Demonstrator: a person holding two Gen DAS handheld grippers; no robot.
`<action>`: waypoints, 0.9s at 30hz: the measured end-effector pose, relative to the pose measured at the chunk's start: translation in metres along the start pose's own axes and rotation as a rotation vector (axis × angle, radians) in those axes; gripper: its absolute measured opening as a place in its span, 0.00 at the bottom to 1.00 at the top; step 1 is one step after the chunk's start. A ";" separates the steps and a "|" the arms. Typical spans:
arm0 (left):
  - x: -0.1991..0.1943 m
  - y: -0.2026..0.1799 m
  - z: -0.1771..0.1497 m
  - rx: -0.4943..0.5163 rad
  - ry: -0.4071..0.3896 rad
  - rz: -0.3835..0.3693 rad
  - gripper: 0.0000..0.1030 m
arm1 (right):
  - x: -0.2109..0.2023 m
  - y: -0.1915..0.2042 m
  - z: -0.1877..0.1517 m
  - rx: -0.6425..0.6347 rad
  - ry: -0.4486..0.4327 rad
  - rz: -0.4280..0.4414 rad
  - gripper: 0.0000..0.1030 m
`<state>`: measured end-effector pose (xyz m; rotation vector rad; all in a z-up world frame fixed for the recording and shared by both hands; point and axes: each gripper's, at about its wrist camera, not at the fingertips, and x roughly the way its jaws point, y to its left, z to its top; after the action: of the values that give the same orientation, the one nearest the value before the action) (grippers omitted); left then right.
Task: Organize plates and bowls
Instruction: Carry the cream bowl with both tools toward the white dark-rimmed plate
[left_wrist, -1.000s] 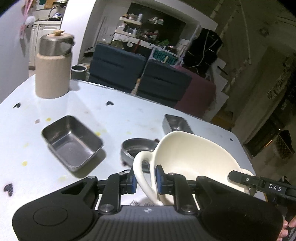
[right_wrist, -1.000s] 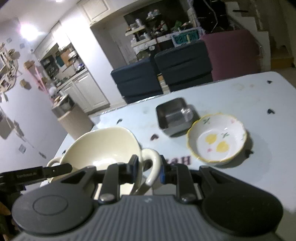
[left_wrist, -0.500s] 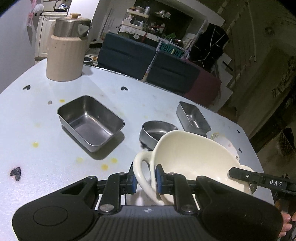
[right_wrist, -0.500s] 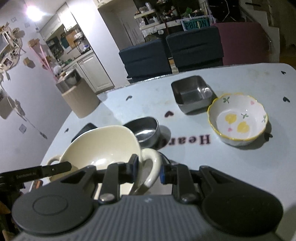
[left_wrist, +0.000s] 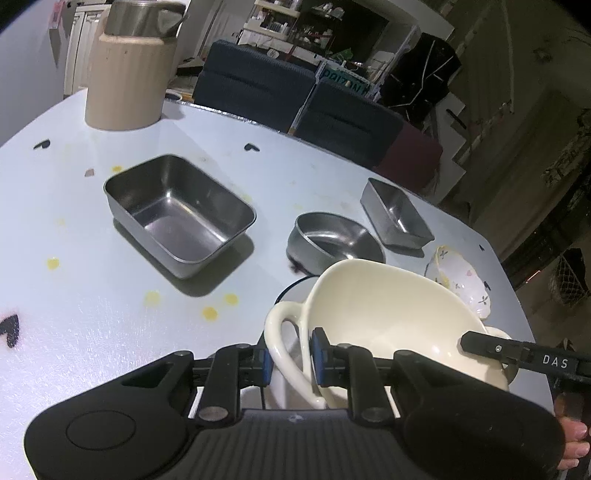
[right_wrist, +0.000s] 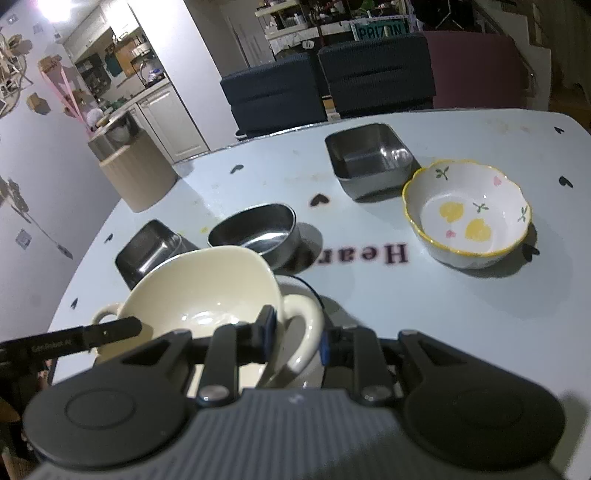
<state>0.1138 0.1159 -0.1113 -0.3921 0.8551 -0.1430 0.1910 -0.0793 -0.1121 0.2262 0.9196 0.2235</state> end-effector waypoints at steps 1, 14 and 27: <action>0.002 0.001 0.000 0.001 0.002 0.001 0.22 | 0.002 0.000 0.000 0.002 0.005 -0.004 0.27; 0.019 0.011 0.000 -0.012 0.027 0.019 0.25 | 0.015 0.009 0.001 -0.017 0.028 -0.038 0.27; 0.031 0.015 -0.001 -0.006 0.047 0.045 0.27 | 0.026 0.011 0.001 -0.022 0.057 -0.056 0.27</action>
<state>0.1328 0.1206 -0.1392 -0.3765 0.9105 -0.1085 0.2058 -0.0616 -0.1278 0.1741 0.9786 0.1889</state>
